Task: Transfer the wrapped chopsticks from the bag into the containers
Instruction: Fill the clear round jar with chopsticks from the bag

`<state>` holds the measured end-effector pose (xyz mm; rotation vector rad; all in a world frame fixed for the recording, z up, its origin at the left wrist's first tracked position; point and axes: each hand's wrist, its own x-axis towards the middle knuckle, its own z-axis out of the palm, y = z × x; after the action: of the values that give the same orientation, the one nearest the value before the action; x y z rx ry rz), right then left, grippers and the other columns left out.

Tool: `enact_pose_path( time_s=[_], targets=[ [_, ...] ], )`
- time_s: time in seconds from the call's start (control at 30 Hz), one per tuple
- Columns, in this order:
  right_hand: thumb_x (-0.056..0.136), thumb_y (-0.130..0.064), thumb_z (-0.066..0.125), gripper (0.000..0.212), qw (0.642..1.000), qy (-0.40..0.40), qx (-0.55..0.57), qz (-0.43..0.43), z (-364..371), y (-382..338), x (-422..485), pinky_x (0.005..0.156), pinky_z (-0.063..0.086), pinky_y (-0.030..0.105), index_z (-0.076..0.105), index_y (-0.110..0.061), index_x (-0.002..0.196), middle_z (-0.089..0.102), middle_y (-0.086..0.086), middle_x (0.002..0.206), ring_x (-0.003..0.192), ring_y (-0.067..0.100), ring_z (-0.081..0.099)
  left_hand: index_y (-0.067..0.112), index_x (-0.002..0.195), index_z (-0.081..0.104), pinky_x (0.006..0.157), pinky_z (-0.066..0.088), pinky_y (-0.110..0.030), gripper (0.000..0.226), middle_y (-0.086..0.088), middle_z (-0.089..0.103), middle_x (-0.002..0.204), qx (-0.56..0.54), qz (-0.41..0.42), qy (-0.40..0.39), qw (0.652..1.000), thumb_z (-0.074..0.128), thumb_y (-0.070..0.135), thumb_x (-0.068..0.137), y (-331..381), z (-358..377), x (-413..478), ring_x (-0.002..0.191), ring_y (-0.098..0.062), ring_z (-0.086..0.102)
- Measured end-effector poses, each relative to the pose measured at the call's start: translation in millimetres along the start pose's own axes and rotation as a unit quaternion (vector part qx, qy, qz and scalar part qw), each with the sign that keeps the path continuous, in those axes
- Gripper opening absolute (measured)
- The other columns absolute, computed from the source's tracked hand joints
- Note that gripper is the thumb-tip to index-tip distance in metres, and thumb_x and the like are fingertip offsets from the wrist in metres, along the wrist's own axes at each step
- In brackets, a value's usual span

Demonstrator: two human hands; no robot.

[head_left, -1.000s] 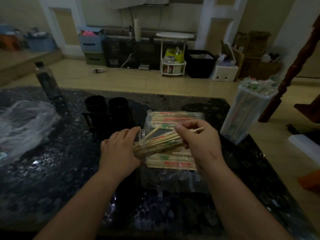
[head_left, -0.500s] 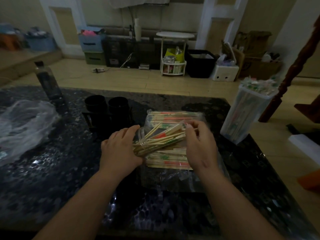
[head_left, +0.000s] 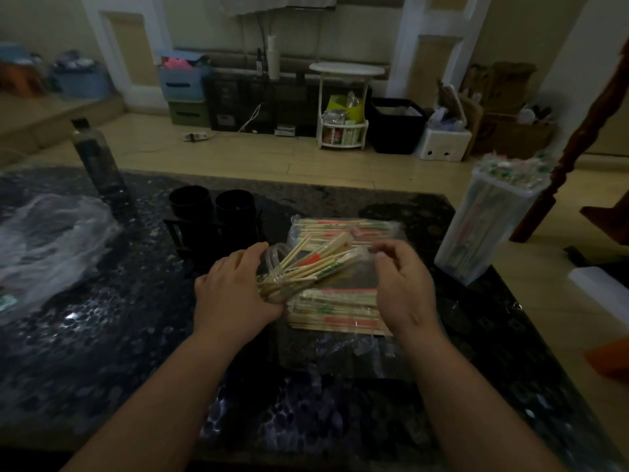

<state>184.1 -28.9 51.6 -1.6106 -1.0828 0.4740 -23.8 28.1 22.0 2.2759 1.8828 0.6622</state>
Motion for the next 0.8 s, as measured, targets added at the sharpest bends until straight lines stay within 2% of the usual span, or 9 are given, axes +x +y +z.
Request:
enact_pose_path(
  time_s=[0.07,0.13,0.23,0.4,0.5,0.6,0.67,0.77,0.8],
  targets=[
    [0.091,-0.015,0.053,0.013,0.994,-0.042,-0.088,0.054,-6,6,7,0.069,0.051,0.028,0.061,-0.023,0.085,0.063,-0.006,0.083,0.081,0.013,0.062,0.039,0.144,0.030,0.097,0.037,-0.045,0.102,0.005,0.047,0.138,-0.009,-0.018,-0.003,1.000,0.082,0.056,0.057,-1,-1,1,0.127,-0.024,0.042],
    [0.085,-0.014,0.057,0.010,0.969,-0.143,-0.177,0.099,-8,12,9,0.070,0.055,0.038,0.061,-0.021,0.077,0.065,0.002,0.078,0.079,0.024,0.066,0.039,0.144,0.029,0.098,0.036,-0.045,0.105,0.005,0.046,0.139,-0.010,-0.027,-0.005,1.000,0.083,0.057,0.057,-2,-1,1,0.127,-0.024,0.041],
    [0.079,-0.009,0.062,0.011,0.926,-0.239,-0.273,0.105,-6,19,5,0.073,0.054,0.033,0.065,-0.020,0.077,0.067,0.003,0.080,0.082,0.022,0.065,0.039,0.144,0.028,0.098,0.036,-0.045,0.105,0.005,0.046,0.139,-0.003,-0.030,-0.007,1.000,0.083,0.057,0.057,-3,-1,2,0.127,-0.023,0.041],
    [0.072,-0.012,0.073,0.017,0.880,-0.270,-0.379,0.091,1,27,2,0.069,0.049,0.026,0.058,-0.021,0.071,0.069,0.003,0.086,0.085,0.020,0.065,0.039,0.144,0.028,0.097,0.036,-0.045,0.103,0.005,0.046,0.138,-0.007,-0.030,-0.006,1.000,0.082,0.057,0.058,-2,-2,1,0.126,-0.024,0.042],
    [0.071,-0.022,0.076,0.016,0.836,-0.311,-0.442,0.101,8,38,-1,0.070,0.048,0.025,0.065,-0.017,0.082,0.070,0.009,0.095,0.091,0.025,0.066,0.040,0.144,0.028,0.097,0.037,-0.045,0.104,0.005,0.046,0.138,-0.001,-0.033,-0.008,0.999,0.082,0.058,0.057,-3,-2,2,0.126,-0.024,0.042],
    [0.082,-0.038,0.068,0.035,0.820,-0.325,-0.453,0.128,17,50,-6,0.080,0.048,0.027,0.069,-0.012,0.106,0.069,0.009,0.110,0.100,0.027,0.065,0.040,0.144,0.027,0.098,0.037,-0.045,0.104,0.004,0.046,0.139,-0.001,-0.037,-0.011,0.999,0.082,0.059,0.057,-3,-3,2,0.126,-0.024,0.042],
    [0.091,-0.045,0.059,0.043,0.811,-0.354,-0.435,0.166,20,56,-10,0.087,0.048,0.028,0.068,-0.009,0.112,0.068,0.010,0.115,0.105,0.027,0.064,0.040,0.144,0.027,0.098,0.036,-0.046,0.104,0.005,0.045,0.139,-0.003,-0.035,-0.015,0.999,0.082,0.059,0.058,-3,-3,2,0.127,-0.024,0.042],
    [0.097,-0.052,0.049,0.053,0.817,-0.377,-0.377,0.221,26,63,-16,0.081,0.048,0.027,0.070,-0.004,0.087,0.074,0.012,0.093,0.091,0.026,0.069,0.040,0.144,0.026,0.098,0.036,-0.045,0.103,0.005,0.045,0.140,-0.001,-0.033,-0.018,0.999,0.081,0.059,0.059,-2,-3,2,0.127,-0.024,0.041],
    [0.098,-0.052,0.046,0.054,0.826,-0.372,-0.358,0.227,29,65,-17,0.079,0.046,0.027,0.070,-0.004,0.088,0.074,0.013,0.094,0.093,0.026,0.068,0.040,0.144,0.027,0.098,0.036,-0.045,0.104,0.004,0.045,0.140,0.001,-0.032,-0.017,0.999,0.081,0.059,0.058,-2,-3,2,0.127,-0.024,0.042]
  ],
)
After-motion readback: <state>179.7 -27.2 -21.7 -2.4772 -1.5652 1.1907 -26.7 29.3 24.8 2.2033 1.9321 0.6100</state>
